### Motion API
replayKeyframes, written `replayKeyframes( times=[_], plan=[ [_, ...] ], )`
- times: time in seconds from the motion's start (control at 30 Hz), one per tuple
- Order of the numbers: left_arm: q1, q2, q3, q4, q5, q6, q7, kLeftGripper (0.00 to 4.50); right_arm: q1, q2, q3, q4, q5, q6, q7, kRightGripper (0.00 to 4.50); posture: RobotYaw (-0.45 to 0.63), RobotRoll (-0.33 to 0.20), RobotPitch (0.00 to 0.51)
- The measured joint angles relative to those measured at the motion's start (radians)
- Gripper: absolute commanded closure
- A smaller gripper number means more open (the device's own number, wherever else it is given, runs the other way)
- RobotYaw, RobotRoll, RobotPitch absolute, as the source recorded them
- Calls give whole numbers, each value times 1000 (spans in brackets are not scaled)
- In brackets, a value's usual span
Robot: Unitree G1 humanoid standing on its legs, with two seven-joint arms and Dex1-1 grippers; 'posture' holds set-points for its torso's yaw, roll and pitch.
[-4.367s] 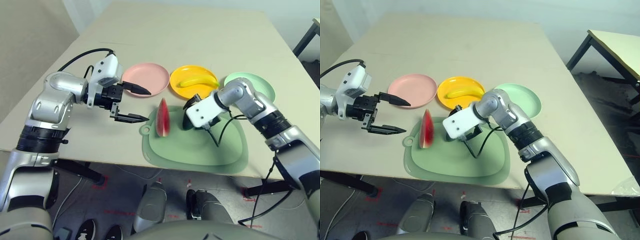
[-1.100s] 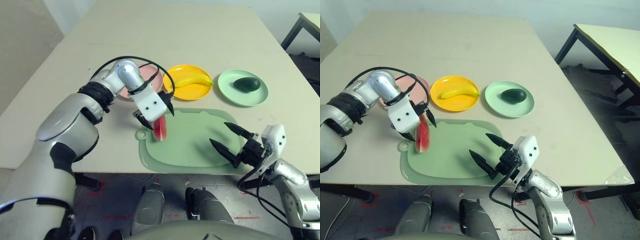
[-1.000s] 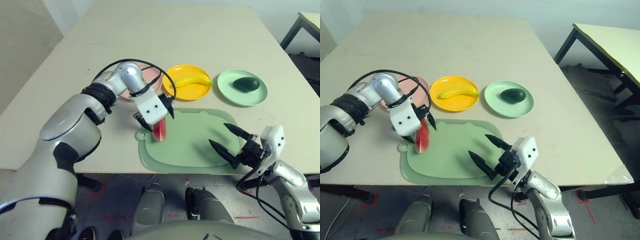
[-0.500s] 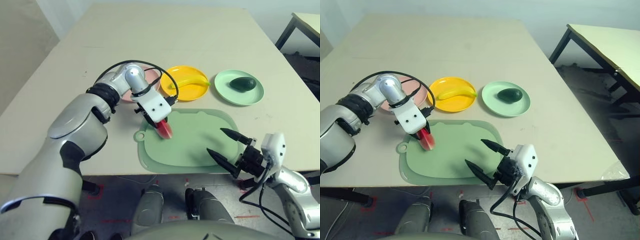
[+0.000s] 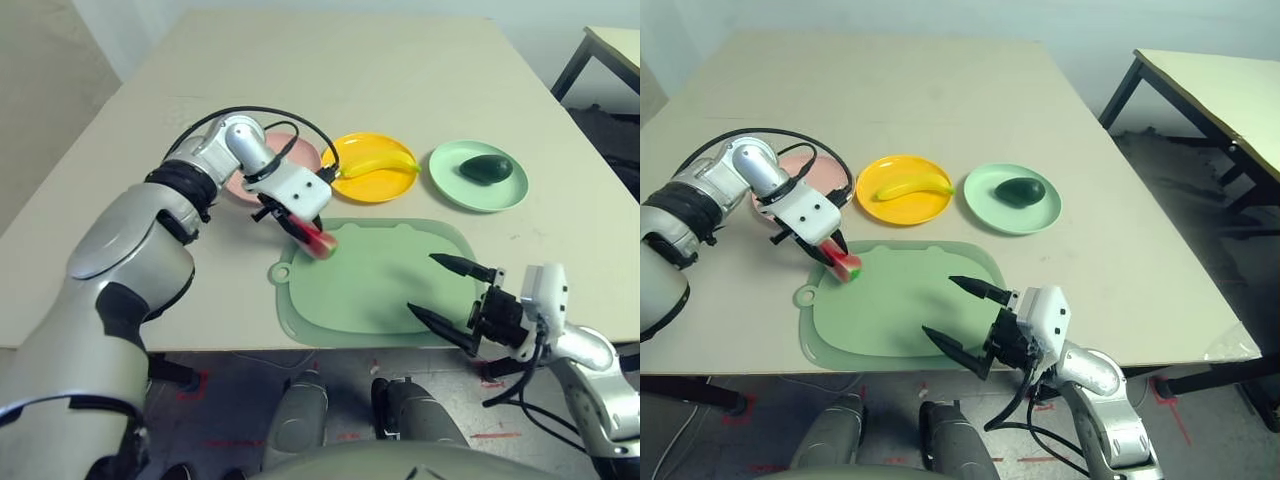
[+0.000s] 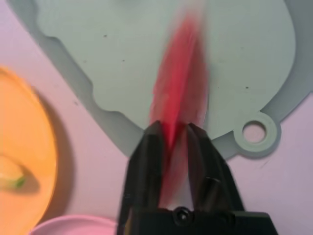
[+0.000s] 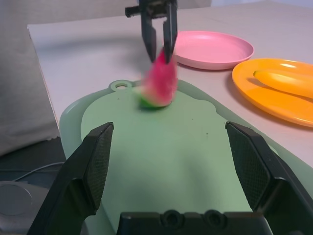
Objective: Place the fruits into color-matched plates.
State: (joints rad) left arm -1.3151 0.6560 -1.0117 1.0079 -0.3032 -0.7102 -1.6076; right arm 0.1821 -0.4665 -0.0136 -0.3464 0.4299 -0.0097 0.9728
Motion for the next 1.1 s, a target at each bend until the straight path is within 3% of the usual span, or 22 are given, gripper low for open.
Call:
replayKeyframes(
  times=[0.37,0.43,0.47,0.8,1.1],
  plan=[
    [6,-36,31,-7,11,-16,0,4277,6,0,3,1,0,0,-20,0,116,0,113],
    [7,-46,51,5,30,-28,0,4013,12,0,3,1,0,0,-25,0,112,0,114],
    [9,-49,58,10,36,-32,0,3487,13,0,3,1,0,1,-28,0,110,0,114],
    [58,-92,90,37,116,-58,0,64,15,0,4,-2,1,4,-47,0,103,0,115],
    [98,-130,100,59,156,-73,0,26,20,0,11,-2,1,5,-56,0,94,0,117]
  ],
)
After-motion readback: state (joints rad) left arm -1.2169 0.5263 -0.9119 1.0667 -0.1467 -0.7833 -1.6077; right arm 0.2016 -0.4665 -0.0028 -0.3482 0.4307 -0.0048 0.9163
